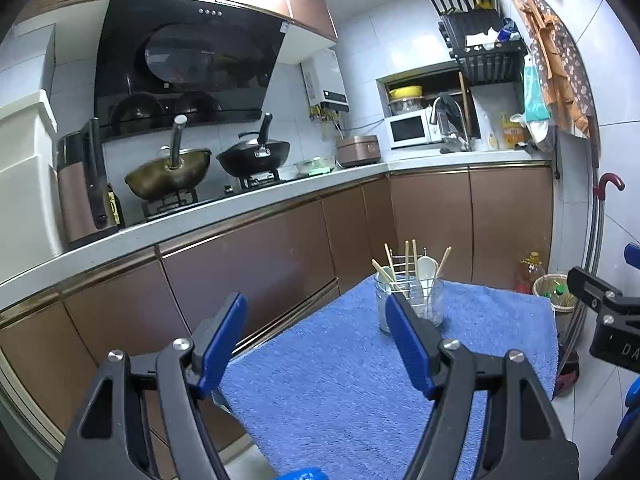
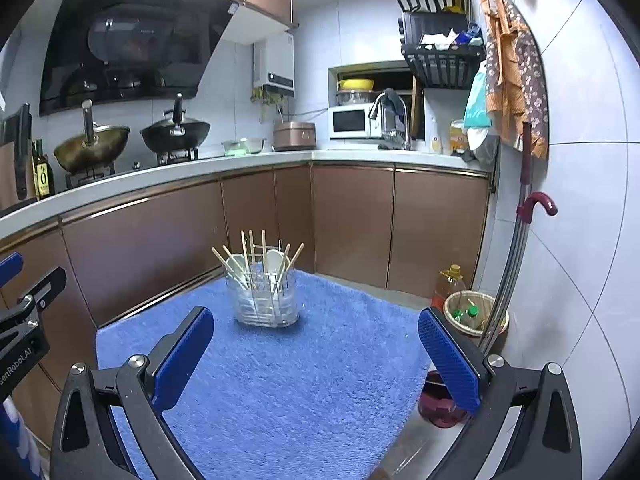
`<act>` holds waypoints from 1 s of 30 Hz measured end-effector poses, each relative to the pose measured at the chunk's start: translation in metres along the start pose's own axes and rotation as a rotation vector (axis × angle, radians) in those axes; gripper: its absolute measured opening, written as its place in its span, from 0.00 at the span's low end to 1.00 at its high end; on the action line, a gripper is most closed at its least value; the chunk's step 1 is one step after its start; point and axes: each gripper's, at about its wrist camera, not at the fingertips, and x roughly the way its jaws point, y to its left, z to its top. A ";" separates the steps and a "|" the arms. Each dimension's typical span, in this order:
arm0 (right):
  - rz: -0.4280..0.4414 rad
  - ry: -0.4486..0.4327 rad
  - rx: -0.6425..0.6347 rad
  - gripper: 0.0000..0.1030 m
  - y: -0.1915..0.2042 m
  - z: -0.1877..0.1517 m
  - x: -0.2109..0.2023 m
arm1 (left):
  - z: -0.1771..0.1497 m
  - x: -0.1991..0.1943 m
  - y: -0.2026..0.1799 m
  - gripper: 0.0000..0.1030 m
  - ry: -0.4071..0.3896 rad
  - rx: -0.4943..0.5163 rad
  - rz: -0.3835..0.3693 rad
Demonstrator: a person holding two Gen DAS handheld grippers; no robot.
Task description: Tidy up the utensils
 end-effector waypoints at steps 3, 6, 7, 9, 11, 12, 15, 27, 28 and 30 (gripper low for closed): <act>0.002 -0.021 0.004 1.00 -0.001 0.002 -0.010 | 0.000 -0.011 0.000 0.68 -0.015 0.002 0.006; 0.006 -0.035 0.005 1.00 0.000 0.003 -0.017 | 0.000 -0.017 0.002 0.68 -0.027 0.001 0.014; 0.008 -0.039 0.005 1.00 0.001 0.002 -0.020 | 0.000 -0.017 0.003 0.68 -0.028 0.000 0.016; 0.010 -0.047 0.004 1.00 0.002 0.002 -0.024 | -0.002 -0.022 0.004 0.68 -0.032 -0.003 0.020; 0.009 -0.057 0.002 1.00 0.003 0.002 -0.028 | -0.002 -0.025 0.006 0.68 -0.037 -0.005 0.024; 0.010 -0.063 0.003 1.00 0.003 0.002 -0.030 | -0.002 -0.026 0.006 0.68 -0.040 -0.007 0.027; 0.011 -0.089 0.017 1.00 0.004 0.003 -0.037 | -0.001 -0.030 0.009 0.68 -0.048 -0.014 0.033; 0.001 -0.146 0.017 1.00 0.002 0.007 -0.057 | 0.000 -0.051 0.017 0.68 -0.105 -0.052 0.051; 0.000 -0.150 0.017 1.00 0.002 0.008 -0.058 | 0.001 -0.052 0.018 0.68 -0.110 -0.056 0.051; 0.000 -0.158 0.016 1.00 0.003 0.008 -0.061 | 0.001 -0.053 0.020 0.68 -0.118 -0.065 0.050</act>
